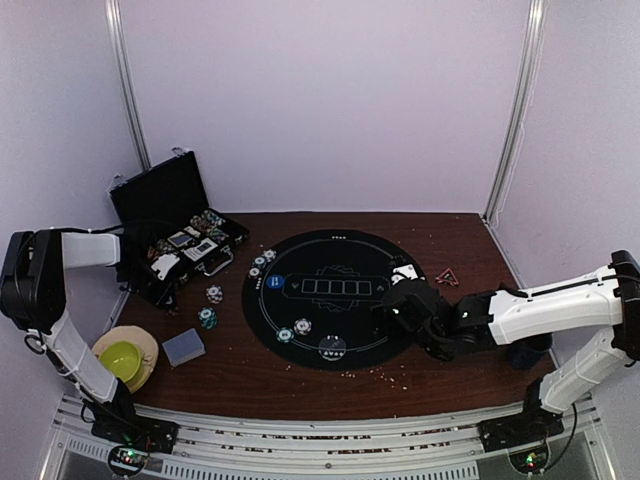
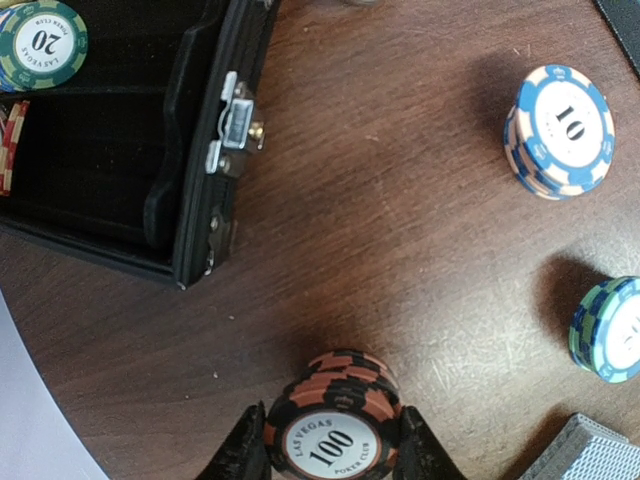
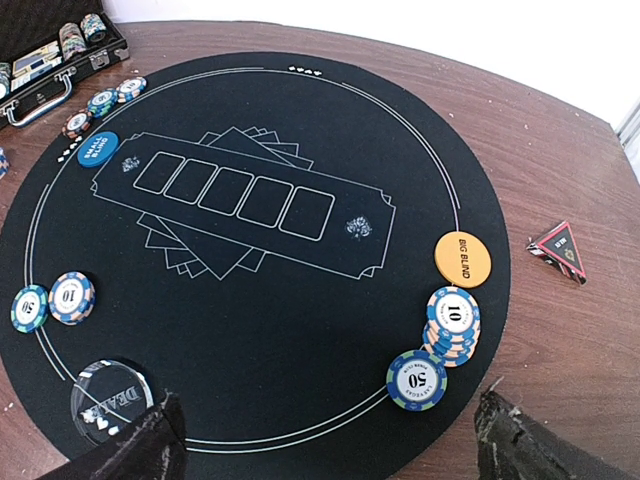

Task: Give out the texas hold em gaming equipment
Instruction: Pick up the pile of poker chips from the pile of poker chips, then place the pile of poker chips at the dealer area.

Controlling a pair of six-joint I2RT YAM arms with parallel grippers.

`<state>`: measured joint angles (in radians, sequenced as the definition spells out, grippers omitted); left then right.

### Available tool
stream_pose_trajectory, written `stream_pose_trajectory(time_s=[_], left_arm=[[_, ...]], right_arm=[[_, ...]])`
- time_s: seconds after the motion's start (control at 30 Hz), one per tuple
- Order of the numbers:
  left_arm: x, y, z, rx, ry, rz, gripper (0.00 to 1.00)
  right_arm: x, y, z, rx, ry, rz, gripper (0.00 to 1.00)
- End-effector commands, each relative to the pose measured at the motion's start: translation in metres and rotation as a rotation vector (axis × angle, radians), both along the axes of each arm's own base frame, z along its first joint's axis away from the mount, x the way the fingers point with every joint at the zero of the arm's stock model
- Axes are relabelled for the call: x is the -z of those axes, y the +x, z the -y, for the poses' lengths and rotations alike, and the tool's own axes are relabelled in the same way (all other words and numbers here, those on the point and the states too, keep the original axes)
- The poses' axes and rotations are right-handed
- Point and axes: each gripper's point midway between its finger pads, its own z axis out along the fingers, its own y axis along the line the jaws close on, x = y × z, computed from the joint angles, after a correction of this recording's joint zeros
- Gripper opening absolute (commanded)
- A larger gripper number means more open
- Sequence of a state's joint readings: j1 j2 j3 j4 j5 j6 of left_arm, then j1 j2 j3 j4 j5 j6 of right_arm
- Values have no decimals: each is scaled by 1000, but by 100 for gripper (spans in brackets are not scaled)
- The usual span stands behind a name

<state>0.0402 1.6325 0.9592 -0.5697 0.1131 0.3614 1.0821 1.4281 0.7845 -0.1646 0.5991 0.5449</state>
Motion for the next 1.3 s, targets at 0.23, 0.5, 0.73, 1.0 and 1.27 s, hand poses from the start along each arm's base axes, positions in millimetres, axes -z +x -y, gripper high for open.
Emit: stream_pose_trajectory(time_s=[0.23, 0.5, 0.73, 1.0, 1.27], left_arm=[[-27, 6, 1, 10, -13, 62, 14], [-49, 8, 13, 52, -16, 95, 6], [-72, 20, 61, 157, 4, 130, 3], [-94, 40, 162, 342, -11, 149, 2], [-93, 39, 279, 556, -14, 141, 3]], right_arm=[[0, 1, -2, -5, -18, 5, 100], [0, 1, -1, 1, -15, 9, 100], [-5, 2, 5, 22, -9, 31, 100], [-9, 9, 20, 79, -3, 55, 100], [-31, 14, 55, 185, 68, 127, 100]])
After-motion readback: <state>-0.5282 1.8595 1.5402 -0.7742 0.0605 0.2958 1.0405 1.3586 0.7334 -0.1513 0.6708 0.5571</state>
